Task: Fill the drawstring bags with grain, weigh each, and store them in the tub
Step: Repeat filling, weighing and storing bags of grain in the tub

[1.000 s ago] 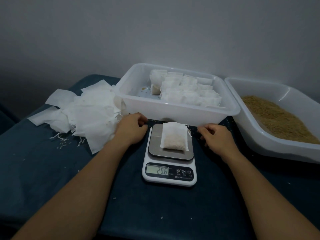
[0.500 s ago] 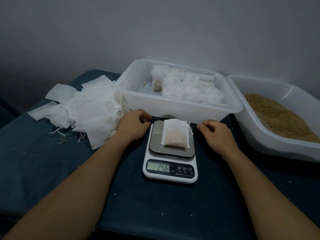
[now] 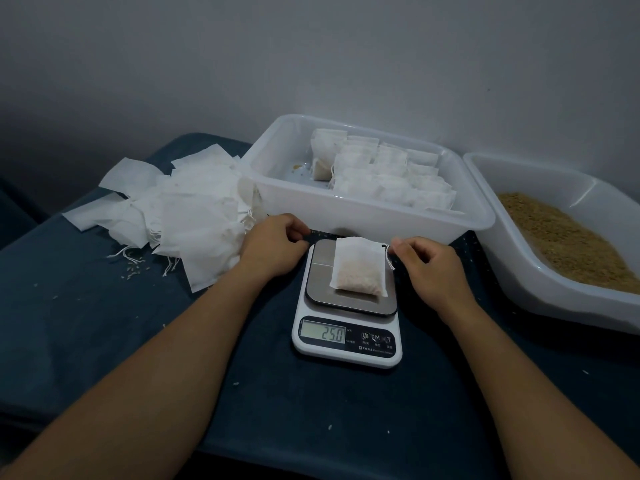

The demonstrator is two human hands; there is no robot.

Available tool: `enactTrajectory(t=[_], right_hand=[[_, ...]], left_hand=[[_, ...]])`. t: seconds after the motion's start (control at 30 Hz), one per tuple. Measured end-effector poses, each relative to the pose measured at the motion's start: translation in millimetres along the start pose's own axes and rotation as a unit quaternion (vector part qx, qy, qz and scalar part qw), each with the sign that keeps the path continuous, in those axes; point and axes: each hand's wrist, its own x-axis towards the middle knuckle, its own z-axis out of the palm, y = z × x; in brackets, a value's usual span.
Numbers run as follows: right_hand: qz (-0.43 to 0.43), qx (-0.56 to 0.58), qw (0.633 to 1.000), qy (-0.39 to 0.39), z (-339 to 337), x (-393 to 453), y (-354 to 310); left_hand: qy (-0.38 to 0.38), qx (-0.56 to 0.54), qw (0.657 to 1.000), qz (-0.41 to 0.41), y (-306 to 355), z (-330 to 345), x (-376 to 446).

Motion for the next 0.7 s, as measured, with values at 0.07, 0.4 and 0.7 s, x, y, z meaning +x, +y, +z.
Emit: enactTrajectory(t=[0.07,0.4,0.7], right_hand=[[-0.009,0.000,1.000,0.012,1.2,-0.9,-4.4],[0.006,-0.013,1.000,-0.007,6.2,0.2,-17.3],[-0.054,0.010,0.997,-0.052,-1.9,-12.8,-55.7]], left_hand=[[0.001,-0.001,1.000,0.000,-0.5,0.1,0.4],[-0.004,-0.008,1.000,-0.005,-0.3,0.2,0.0],[-0.010,-0.017,1.000,-0.018,4.4,-2.1,-2.4]])
